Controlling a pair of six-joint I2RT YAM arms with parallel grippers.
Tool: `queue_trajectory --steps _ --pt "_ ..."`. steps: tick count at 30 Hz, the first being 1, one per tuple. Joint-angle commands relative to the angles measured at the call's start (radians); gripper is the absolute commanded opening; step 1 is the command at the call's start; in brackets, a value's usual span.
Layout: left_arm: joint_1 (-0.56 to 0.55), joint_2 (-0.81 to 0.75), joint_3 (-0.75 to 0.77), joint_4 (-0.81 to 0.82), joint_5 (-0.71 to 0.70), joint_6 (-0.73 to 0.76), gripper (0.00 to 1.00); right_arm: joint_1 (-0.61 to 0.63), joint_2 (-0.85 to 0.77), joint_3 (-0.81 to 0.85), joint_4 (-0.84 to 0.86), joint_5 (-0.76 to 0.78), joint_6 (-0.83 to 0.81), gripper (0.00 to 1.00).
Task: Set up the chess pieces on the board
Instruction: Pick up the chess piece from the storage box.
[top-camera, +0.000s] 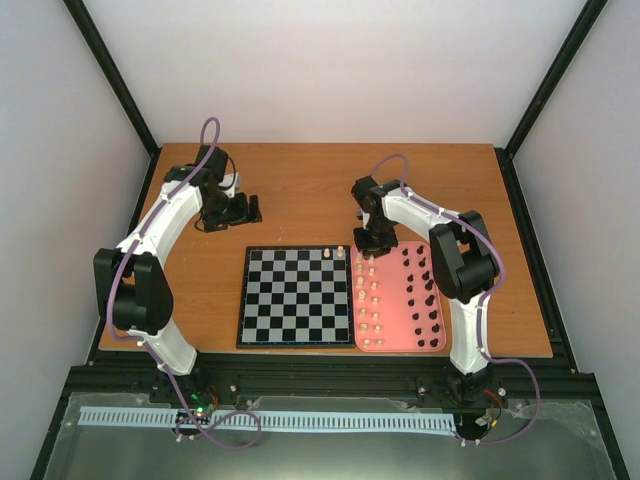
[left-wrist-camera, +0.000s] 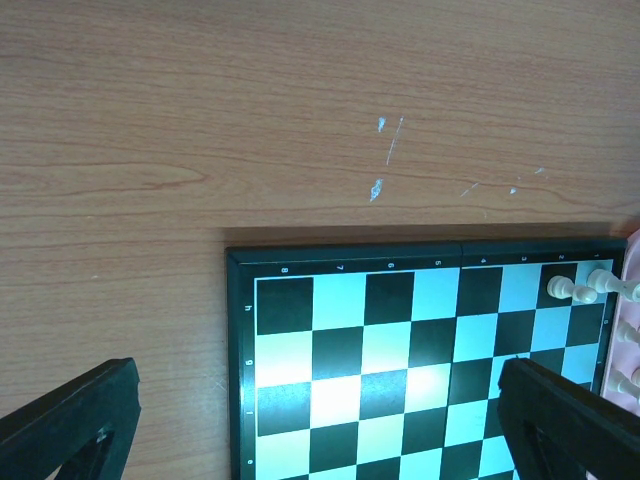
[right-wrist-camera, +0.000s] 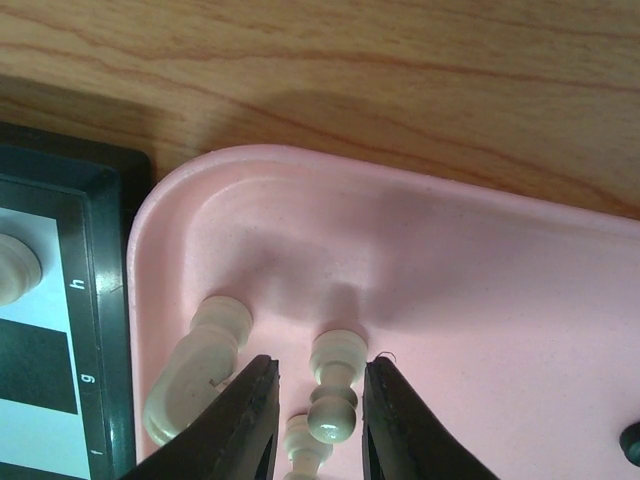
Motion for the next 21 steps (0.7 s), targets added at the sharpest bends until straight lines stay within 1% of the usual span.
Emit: queue_trajectory --steps 1,13,21 --pt "-0.003 -0.003 -0.001 0.009 0.007 -0.019 1.00 0.002 -0.010 -0.008 0.001 -0.010 0.000 0.25" --pt "-0.003 0.001 0.001 0.010 0.010 -0.020 1.00 0.002 -0.020 -0.026 -0.003 -0.001 0.001 0.21" --pt "-0.003 0.001 -0.001 0.012 0.008 -0.021 1.00 0.002 -0.026 -0.014 -0.011 0.017 0.005 0.10"
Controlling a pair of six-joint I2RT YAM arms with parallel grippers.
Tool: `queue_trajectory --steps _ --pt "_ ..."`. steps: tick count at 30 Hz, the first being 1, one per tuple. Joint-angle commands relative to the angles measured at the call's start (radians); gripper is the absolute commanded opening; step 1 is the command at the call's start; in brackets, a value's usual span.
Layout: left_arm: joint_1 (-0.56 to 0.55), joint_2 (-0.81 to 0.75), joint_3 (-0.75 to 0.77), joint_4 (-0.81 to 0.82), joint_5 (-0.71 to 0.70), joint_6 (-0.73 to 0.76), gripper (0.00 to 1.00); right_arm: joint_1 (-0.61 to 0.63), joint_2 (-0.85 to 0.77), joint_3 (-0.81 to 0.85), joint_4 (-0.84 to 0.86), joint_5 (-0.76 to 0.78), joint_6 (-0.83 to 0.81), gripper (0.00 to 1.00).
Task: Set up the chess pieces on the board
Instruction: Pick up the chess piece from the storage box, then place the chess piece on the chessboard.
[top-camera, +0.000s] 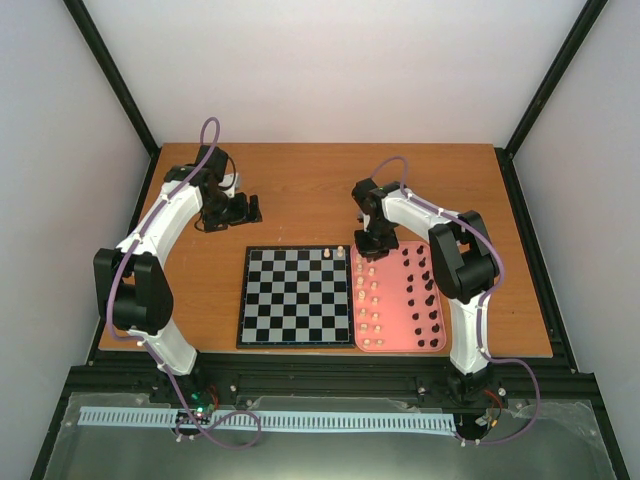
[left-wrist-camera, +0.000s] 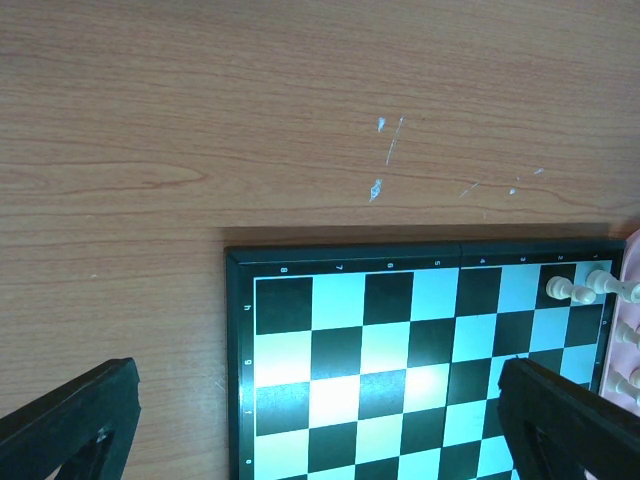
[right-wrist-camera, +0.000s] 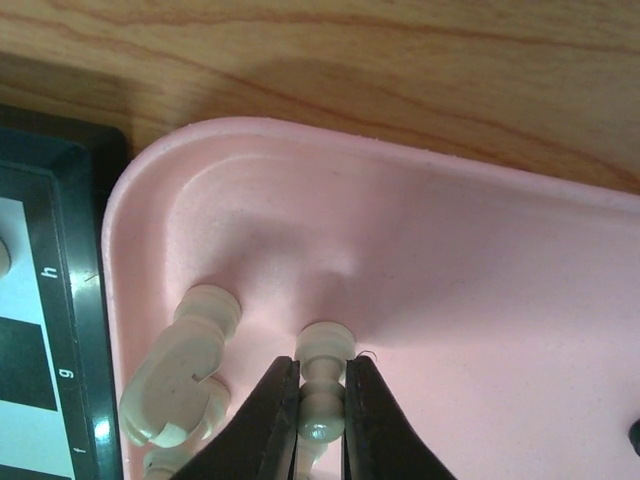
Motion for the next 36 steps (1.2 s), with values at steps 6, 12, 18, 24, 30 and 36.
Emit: queue_trajectory --steps 6,12,18,24,30,36 --pt "-0.004 0.000 0.003 0.010 0.008 -0.017 1.00 0.013 -0.051 0.107 -0.083 0.069 0.003 0.07" --pt "-0.003 -0.006 0.003 0.012 0.006 -0.016 1.00 0.090 -0.034 0.330 -0.208 0.111 0.005 0.06" --pt "-0.003 -0.019 -0.006 0.013 0.005 -0.017 1.00 0.199 0.028 0.464 -0.268 0.068 0.016 0.06" --pt "-0.004 -0.031 -0.021 0.017 0.006 -0.020 1.00 0.281 0.047 0.435 -0.257 0.032 0.020 0.06" --pt "-0.004 -0.036 -0.021 0.018 0.010 -0.022 1.00 0.288 0.061 0.366 -0.215 -0.026 0.004 0.06" --pt "-0.003 -0.047 -0.021 0.014 0.004 -0.020 1.00 0.278 0.093 0.345 -0.184 -0.023 0.001 0.07"
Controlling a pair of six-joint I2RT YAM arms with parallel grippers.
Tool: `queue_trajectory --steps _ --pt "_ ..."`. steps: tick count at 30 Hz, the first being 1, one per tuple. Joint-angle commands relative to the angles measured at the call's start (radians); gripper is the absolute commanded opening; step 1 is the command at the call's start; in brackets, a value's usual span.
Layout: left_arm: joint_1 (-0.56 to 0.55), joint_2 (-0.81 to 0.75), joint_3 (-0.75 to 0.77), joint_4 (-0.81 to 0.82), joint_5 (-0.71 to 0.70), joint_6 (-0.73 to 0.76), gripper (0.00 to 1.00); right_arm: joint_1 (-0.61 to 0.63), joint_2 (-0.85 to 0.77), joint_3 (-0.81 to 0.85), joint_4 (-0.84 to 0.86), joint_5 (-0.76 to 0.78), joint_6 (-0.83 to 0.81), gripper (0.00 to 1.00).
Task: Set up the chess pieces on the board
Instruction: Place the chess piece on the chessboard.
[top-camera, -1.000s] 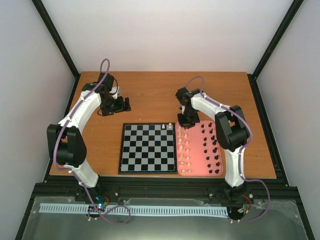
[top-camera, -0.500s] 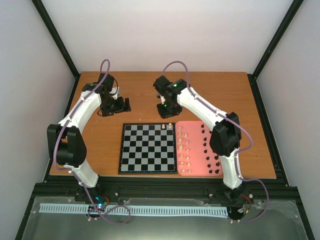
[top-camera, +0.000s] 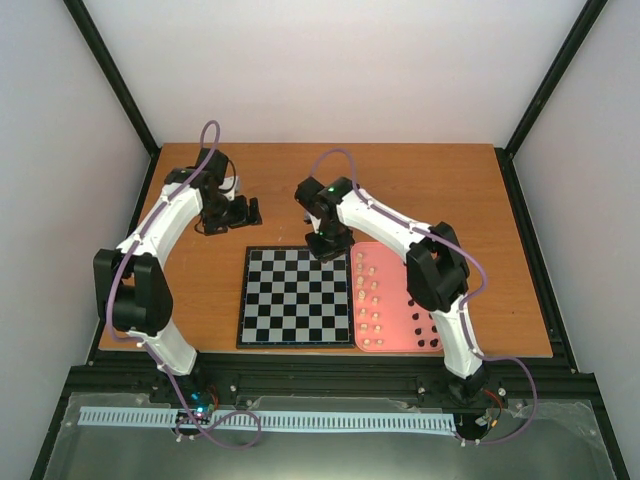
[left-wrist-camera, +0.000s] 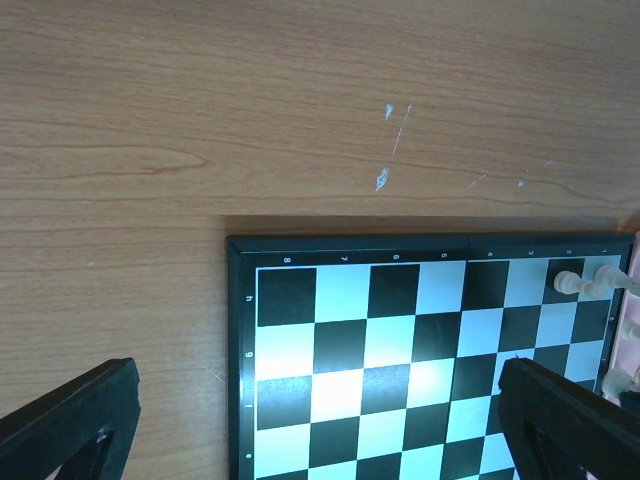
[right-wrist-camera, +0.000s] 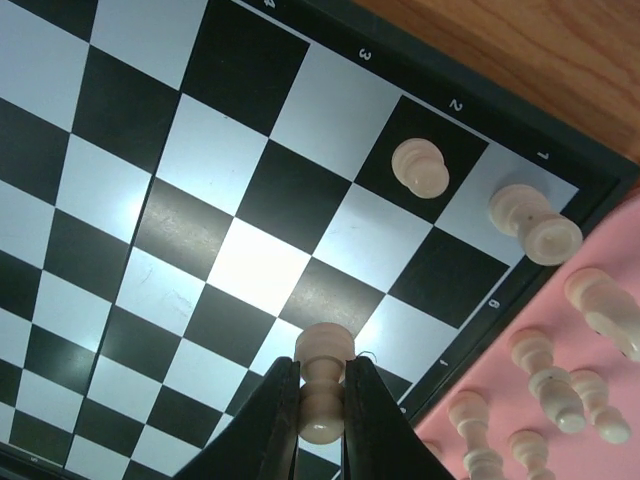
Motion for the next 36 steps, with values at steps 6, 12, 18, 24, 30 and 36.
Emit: queue_trajectory --steps 6,12,18,24,30,36 --pt "-0.003 -0.046 0.008 0.007 0.002 -0.010 1.00 -0.029 0.063 -0.009 0.041 -0.037 -0.018 0.07" --pt "-0.004 -0.041 0.006 0.008 -0.001 -0.009 1.00 -0.036 0.086 -0.008 0.039 -0.034 -0.022 0.07" --pt "-0.004 -0.037 0.003 0.011 0.000 -0.008 1.00 -0.039 0.101 -0.006 0.042 -0.032 -0.026 0.07" --pt "-0.004 -0.034 0.001 0.012 0.001 -0.007 1.00 -0.040 0.118 0.004 0.041 -0.020 -0.030 0.07" --pt "-0.003 -0.029 0.002 0.013 0.001 -0.006 1.00 -0.044 0.128 0.011 0.045 -0.017 -0.029 0.07" --pt "-0.004 -0.025 0.004 0.013 0.002 -0.006 1.00 -0.047 0.133 0.018 0.048 -0.008 -0.028 0.07"
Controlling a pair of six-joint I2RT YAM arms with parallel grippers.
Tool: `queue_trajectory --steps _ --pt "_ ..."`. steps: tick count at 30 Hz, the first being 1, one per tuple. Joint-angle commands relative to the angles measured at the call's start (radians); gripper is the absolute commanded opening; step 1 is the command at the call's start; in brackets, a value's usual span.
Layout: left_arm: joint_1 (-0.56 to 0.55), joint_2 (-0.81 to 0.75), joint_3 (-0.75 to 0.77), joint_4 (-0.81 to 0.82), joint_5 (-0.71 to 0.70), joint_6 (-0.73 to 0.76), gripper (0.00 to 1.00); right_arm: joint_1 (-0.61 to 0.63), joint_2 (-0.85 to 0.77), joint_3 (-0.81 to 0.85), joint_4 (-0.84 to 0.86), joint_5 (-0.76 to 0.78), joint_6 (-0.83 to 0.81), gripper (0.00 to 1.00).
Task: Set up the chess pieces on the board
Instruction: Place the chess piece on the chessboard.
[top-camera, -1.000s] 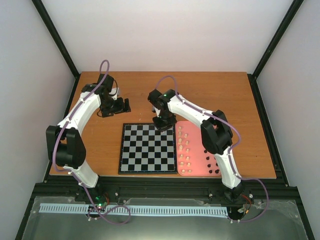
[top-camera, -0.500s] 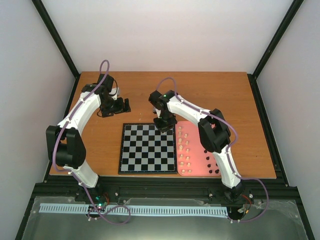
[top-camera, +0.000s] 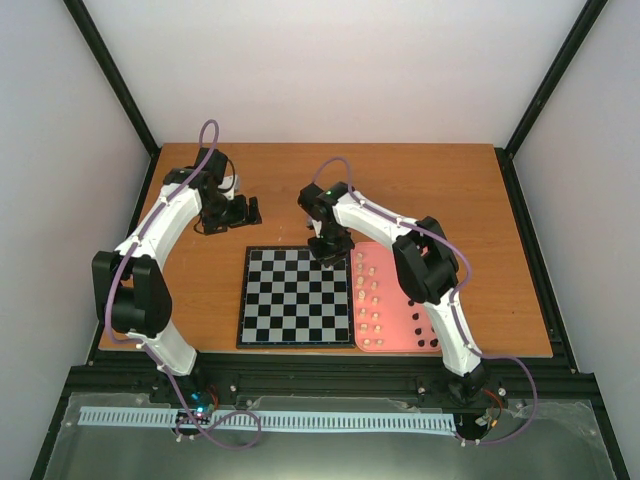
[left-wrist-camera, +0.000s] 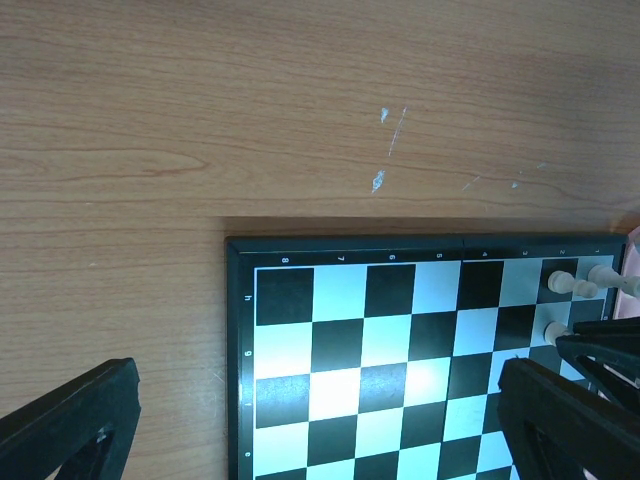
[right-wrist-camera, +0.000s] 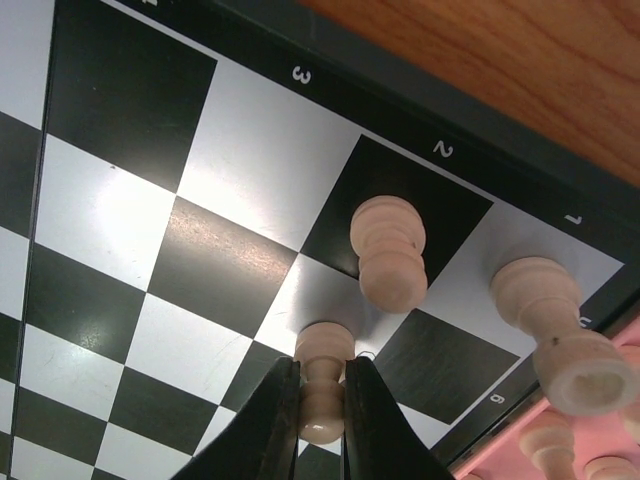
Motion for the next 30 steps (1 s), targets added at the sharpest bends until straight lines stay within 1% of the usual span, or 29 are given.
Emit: queue_trajectory --steps 1,14,23,26,30 --pt "-0.003 -0.008 0.004 0.012 0.002 -0.005 1.00 -0.009 0.019 0.024 0.007 0.017 -0.006 0.07" --pt "-0.004 -0.010 0.002 0.013 0.003 -0.005 1.00 -0.009 0.037 0.043 0.001 0.017 -0.006 0.07" --pt "-0.003 -0.012 0.002 0.014 0.003 -0.006 1.00 -0.010 -0.007 0.041 0.001 -0.010 -0.020 0.19" --pt "-0.003 -0.011 0.002 0.012 0.002 -0.006 1.00 -0.007 -0.038 0.061 -0.014 -0.043 -0.028 0.22" --pt "-0.004 -0.011 0.004 0.009 -0.002 -0.004 1.00 -0.006 -0.093 0.102 -0.051 -0.072 -0.032 0.29"
